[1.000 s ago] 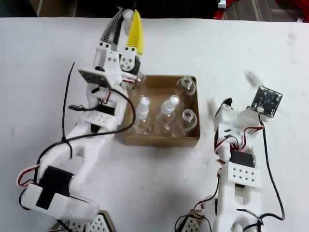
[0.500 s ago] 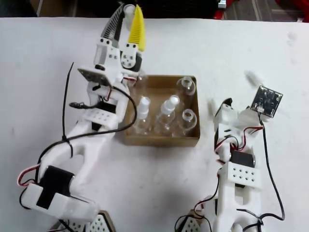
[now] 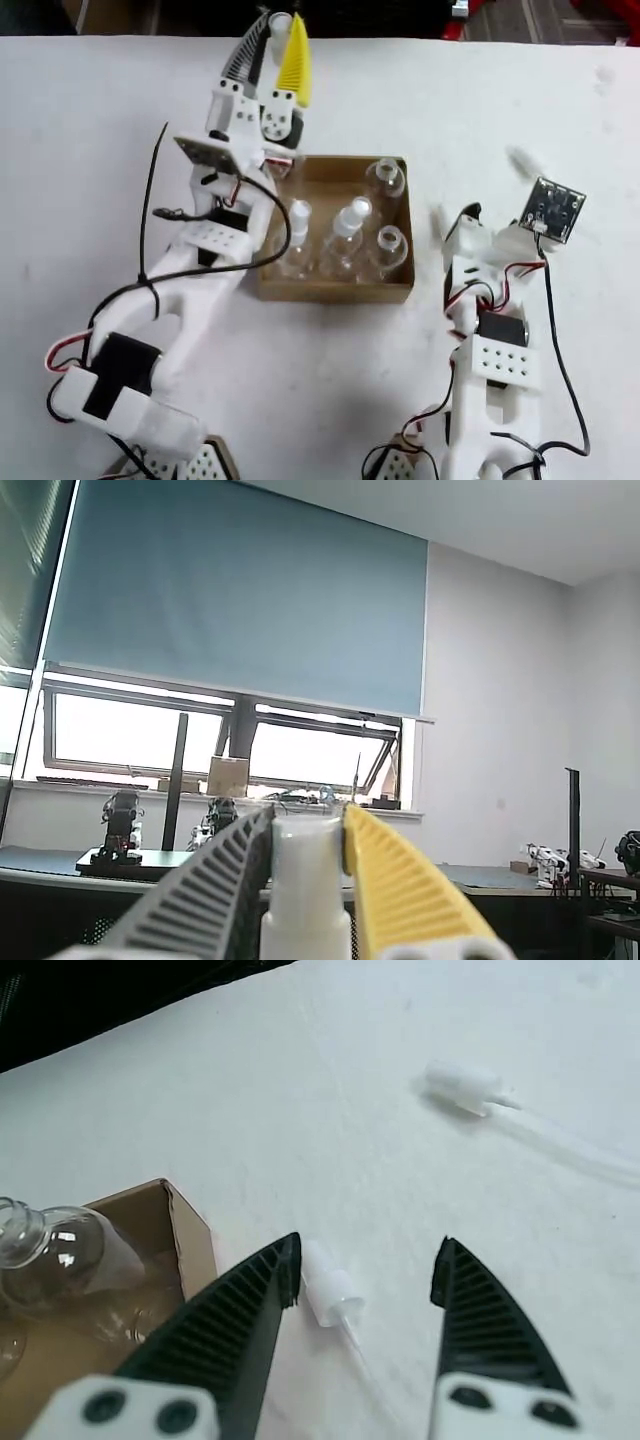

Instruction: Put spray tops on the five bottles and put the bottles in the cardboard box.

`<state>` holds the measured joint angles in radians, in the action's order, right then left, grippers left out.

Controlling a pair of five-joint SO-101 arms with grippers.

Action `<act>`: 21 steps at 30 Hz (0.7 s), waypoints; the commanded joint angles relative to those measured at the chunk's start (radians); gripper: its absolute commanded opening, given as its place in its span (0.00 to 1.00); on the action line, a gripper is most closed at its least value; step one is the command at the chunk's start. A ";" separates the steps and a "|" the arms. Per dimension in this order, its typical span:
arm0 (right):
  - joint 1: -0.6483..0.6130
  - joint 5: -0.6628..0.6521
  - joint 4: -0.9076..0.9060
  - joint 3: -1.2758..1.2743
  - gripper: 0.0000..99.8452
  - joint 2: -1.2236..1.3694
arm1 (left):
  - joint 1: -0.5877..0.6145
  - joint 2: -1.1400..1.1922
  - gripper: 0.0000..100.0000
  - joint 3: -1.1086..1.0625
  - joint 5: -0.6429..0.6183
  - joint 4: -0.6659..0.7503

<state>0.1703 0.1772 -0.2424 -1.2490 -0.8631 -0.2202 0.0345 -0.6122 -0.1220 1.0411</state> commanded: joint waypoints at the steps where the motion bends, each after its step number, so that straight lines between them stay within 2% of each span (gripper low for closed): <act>1: -0.005 -0.002 0.024 0.006 0.19 -0.012 | 0.002 -0.005 0.02 0.015 -0.012 -0.005; 21: -0.008 -0.002 0.024 0.006 0.19 -0.010 | 0.012 -0.053 0.02 -0.048 -0.009 -0.002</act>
<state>0.1703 0.1772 -0.2424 -1.2490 -0.8631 -0.2202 0.0345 -0.6475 -0.1220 1.0411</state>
